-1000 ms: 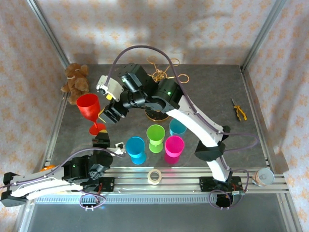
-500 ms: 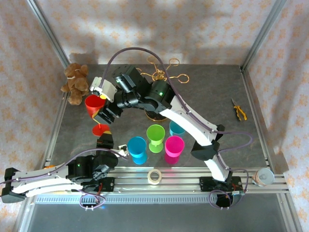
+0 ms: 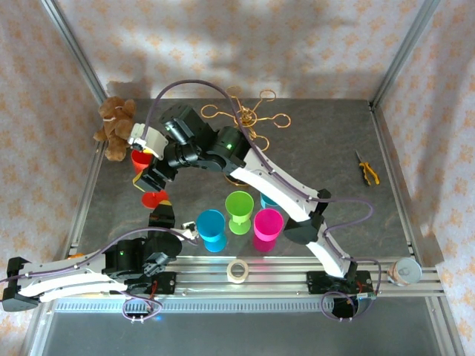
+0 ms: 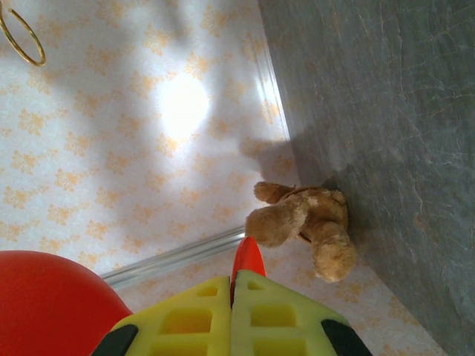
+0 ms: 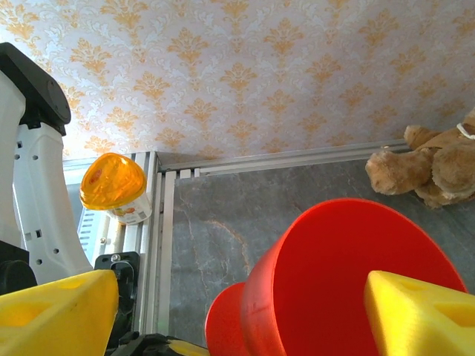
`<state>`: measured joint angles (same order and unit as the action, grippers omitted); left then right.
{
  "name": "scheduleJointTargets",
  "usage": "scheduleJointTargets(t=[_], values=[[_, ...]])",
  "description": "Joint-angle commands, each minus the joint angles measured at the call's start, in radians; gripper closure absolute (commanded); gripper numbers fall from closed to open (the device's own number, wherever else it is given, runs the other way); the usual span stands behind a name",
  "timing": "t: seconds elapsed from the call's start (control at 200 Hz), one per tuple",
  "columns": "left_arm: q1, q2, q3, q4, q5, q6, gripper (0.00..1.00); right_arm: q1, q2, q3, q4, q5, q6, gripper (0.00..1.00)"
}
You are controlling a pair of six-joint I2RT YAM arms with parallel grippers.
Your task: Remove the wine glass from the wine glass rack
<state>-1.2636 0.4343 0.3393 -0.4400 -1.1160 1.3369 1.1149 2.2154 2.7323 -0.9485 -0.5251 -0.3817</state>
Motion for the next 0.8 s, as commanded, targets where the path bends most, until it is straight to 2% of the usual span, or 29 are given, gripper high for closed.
scheduleJointTargets(t=[0.0, 0.536, 0.641, 0.796], values=[[-0.010, 0.001, 0.024, 0.024, -0.044, 0.013, 1.00, 0.003, 0.002, 0.039, 0.042, -0.025, -0.018, 0.16], [-0.010, -0.012, 0.023, 0.023, -0.050, 0.009, 1.00, 0.003, 0.044, 0.040, 0.026, -0.021, -0.044, 0.18], [-0.010, -0.007, 0.024, 0.028, -0.052, 0.012, 1.00, 0.003, 0.041, 0.040, 0.002, -0.015, -0.056, 0.24], [-0.010, -0.006, 0.026, 0.027, -0.052, 0.010, 1.00, 0.003, 0.025, 0.038, -0.028, -0.022, -0.072, 0.40]])
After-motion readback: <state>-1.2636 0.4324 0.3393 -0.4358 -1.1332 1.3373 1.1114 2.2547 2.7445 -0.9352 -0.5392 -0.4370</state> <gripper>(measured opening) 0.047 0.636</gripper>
